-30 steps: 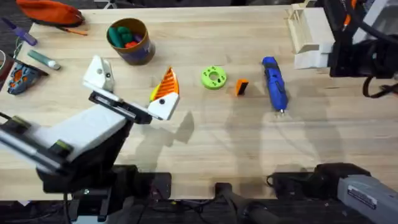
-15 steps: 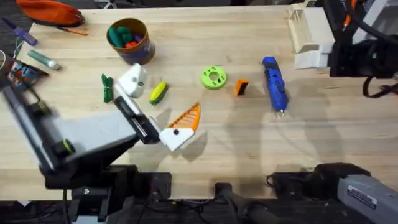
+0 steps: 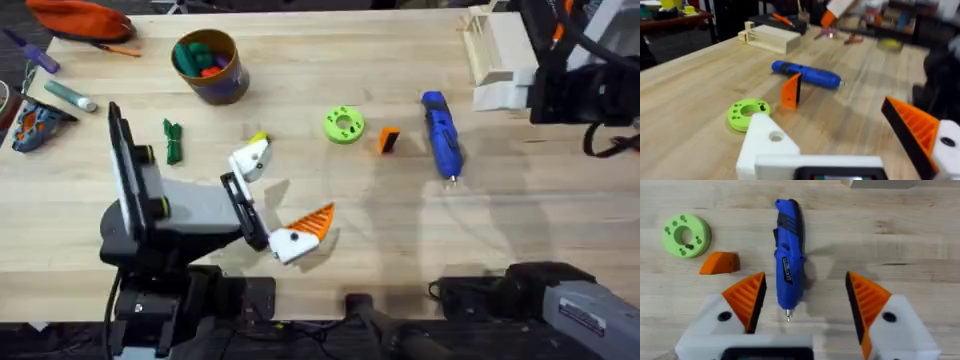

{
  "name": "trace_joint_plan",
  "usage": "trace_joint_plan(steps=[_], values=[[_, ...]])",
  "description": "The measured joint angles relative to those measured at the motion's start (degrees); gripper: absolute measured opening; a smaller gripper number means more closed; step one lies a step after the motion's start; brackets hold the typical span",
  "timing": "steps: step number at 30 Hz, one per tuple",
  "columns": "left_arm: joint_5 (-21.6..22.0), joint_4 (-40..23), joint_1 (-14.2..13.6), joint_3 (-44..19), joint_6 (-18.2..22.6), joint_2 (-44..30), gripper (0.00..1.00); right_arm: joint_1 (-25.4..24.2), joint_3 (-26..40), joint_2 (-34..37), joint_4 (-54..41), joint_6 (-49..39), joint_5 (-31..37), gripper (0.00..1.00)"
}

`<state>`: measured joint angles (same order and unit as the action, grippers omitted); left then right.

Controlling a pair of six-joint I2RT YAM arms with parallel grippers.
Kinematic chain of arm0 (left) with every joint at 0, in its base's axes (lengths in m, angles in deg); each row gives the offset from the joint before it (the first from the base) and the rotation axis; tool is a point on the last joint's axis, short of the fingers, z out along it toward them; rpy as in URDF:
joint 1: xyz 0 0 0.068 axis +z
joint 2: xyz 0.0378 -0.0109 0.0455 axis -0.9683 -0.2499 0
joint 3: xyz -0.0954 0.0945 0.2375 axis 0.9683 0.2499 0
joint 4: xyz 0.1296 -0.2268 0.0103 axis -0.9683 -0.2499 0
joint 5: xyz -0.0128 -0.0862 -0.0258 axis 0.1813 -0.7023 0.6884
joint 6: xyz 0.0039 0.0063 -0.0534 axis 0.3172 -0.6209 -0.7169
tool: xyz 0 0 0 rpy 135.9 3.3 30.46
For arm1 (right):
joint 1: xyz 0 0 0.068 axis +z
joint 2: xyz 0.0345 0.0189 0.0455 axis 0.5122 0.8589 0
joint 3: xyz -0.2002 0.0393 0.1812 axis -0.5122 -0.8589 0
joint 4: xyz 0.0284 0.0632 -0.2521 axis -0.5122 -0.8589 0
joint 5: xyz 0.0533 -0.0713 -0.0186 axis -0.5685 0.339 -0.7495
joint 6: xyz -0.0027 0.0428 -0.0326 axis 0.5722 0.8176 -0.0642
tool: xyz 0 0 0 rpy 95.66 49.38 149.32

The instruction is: Pick up the gripper from the table and insert it into the empty holder that is missing its gripper. Then pick up a screw, insert it into the mounting hole, and use the screwdriver to tighten it. Finally, clean up the table by picking up the vegetable and placing it into the bucket.

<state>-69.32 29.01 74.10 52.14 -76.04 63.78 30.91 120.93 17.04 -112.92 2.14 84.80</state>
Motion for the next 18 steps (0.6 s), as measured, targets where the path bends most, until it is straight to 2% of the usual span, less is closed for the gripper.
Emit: trace_joint_plan(steps=[3,7,18], values=[[-1.90,-0.33,0.00,-0.02,4.91,0.00,0.988,0.00,0.00,0.00,-0.01,0.00,-0.01,0.903],[-3.09,-0.50,0.00,-0.02,8.04,0.00,0.988,0.00,0.00,0.00,-0.02,0.00,0.00,0.903],[-4.17,-0.63,0.00,-0.02,10.18,0.00,0.985,0.00,0.00,0.00,-0.02,0.00,0.00,0.903]])
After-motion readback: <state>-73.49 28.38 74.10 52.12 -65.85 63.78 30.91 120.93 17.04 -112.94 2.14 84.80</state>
